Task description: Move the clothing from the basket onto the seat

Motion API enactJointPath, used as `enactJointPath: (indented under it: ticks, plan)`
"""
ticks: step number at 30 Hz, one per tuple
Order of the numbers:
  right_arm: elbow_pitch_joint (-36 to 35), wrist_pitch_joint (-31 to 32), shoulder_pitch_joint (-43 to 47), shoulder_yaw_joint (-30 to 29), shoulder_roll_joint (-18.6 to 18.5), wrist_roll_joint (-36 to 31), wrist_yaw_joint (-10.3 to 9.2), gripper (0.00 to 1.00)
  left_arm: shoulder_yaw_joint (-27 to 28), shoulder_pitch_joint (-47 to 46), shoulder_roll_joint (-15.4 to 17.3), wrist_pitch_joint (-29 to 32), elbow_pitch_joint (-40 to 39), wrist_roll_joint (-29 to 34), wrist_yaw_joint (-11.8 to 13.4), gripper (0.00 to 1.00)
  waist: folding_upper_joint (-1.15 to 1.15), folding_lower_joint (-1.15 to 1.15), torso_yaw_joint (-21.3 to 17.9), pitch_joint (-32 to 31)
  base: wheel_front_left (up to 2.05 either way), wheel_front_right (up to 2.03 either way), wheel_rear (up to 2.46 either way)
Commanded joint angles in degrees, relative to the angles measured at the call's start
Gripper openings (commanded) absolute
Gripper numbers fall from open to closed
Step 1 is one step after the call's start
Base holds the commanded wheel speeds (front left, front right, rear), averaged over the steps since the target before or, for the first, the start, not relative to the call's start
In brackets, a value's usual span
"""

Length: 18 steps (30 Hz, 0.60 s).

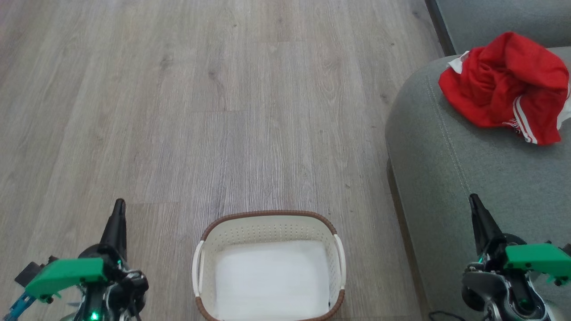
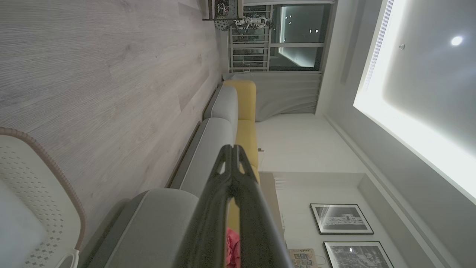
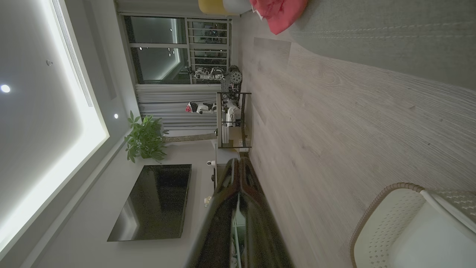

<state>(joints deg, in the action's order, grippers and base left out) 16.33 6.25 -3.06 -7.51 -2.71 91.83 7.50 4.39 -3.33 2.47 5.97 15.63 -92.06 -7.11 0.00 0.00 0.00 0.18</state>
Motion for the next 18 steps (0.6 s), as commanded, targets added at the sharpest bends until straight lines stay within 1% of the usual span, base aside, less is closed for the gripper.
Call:
enactJointPath:
  ticks: [1, 18]
  plan:
    - [-2.3, 0.2, -3.1, 1.0, -0.2, 0.3, -0.01, 0.0, 2.1, -2.9, 0.5, 0.5, -1.6, -0.1, -0.4, 0.0, 0.0, 0.0, 0.0, 0.0, 0.0, 0.0, 0.0]
    - [-2.3, 0.2, -3.1, 1.0, -0.2, 0.3, -0.01, 0.0, 2.1, -2.9, 0.5, 0.5, -1.6, -0.1, -0.4, 0.0, 0.0, 0.0, 0.0, 0.0, 0.0, 0.0, 0.0]
